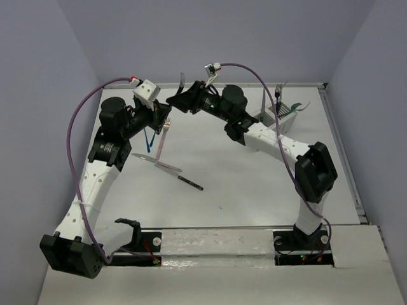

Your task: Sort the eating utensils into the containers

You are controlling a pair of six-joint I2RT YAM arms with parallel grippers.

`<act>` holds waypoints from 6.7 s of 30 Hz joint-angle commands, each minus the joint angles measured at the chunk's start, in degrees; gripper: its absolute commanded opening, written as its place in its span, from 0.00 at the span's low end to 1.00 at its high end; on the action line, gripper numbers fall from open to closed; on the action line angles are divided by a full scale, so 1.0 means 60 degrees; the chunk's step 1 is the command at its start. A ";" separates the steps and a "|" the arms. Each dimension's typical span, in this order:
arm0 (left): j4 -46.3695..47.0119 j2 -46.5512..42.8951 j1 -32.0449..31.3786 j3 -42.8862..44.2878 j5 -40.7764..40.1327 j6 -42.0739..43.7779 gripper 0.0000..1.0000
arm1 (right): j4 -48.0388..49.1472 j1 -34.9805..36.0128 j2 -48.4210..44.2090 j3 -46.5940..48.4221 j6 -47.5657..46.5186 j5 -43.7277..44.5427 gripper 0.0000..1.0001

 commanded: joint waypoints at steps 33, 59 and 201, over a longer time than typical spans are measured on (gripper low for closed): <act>-0.0126 0.1257 0.2110 -0.2394 -0.2434 0.2275 0.99 | -0.3218 -0.5010 -0.3180 -0.2034 -0.6655 0.8241 0.00; 0.1428 0.1418 0.2653 -0.3977 -0.3313 0.2495 0.99 | -0.3086 -0.5422 -0.2518 -0.3147 -0.6948 0.8095 0.60; 0.2131 0.1111 0.3282 -0.4841 -0.3020 0.2656 0.99 | 0.2260 -0.2067 -0.1568 -0.6458 -0.8633 1.0541 0.00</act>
